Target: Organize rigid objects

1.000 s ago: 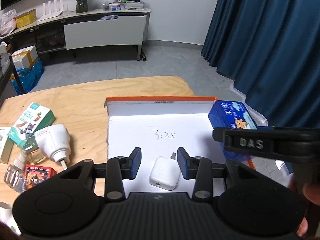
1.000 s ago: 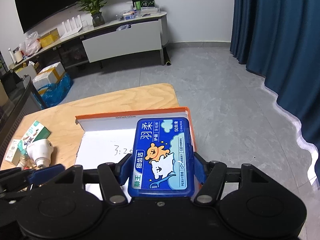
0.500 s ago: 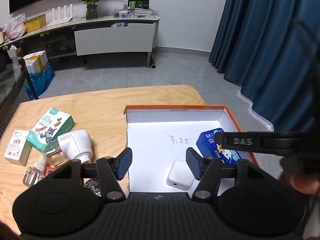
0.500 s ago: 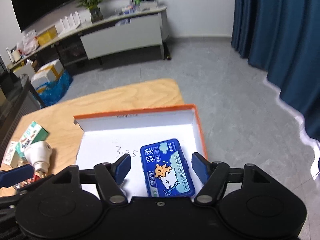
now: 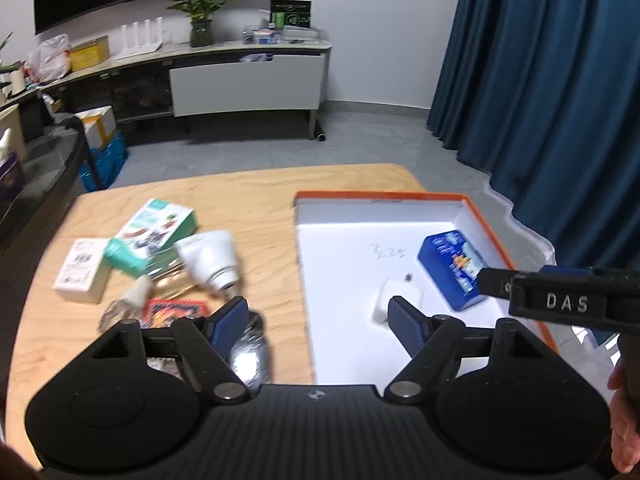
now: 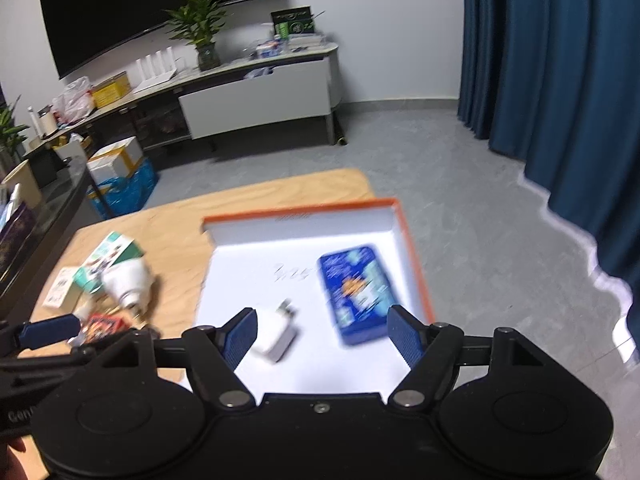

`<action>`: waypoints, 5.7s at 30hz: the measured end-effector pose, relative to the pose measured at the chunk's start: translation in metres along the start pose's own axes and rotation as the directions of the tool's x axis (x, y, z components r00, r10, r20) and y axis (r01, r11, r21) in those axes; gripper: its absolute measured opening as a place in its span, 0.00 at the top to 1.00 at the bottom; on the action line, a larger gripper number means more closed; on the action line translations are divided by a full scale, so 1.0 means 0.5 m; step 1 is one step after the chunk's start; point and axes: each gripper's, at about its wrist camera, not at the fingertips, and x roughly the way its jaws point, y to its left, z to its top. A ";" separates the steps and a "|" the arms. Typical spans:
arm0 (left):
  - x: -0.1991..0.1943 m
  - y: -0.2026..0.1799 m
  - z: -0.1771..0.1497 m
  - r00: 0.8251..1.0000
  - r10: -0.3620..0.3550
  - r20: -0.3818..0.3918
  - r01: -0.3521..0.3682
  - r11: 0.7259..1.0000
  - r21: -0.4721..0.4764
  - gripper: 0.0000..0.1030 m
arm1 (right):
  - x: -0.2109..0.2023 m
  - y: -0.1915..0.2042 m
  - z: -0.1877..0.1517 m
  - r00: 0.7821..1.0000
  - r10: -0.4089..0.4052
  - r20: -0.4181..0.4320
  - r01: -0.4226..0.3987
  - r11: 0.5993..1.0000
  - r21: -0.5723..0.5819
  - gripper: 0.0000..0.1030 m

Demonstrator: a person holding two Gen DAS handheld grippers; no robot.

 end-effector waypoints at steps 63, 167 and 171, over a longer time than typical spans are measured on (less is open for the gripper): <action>0.047 0.254 -0.161 0.996 0.060 -0.059 -0.067 0.991 -0.119 0.16 | 0.032 0.184 -0.138 0.981 0.145 -0.131 -0.160 0.980 -0.118 0.17; -0.050 -0.088 -0.031 0.983 -0.139 0.120 0.129 0.988 0.090 0.16 | -0.124 -0.040 -0.106 0.981 0.043 0.187 -0.033 0.998 -0.061 0.56; -0.050 -0.085 -0.033 0.983 -0.140 0.116 0.131 0.988 0.083 0.16 | -0.124 -0.039 -0.106 0.981 0.044 0.187 -0.033 0.997 -0.063 0.56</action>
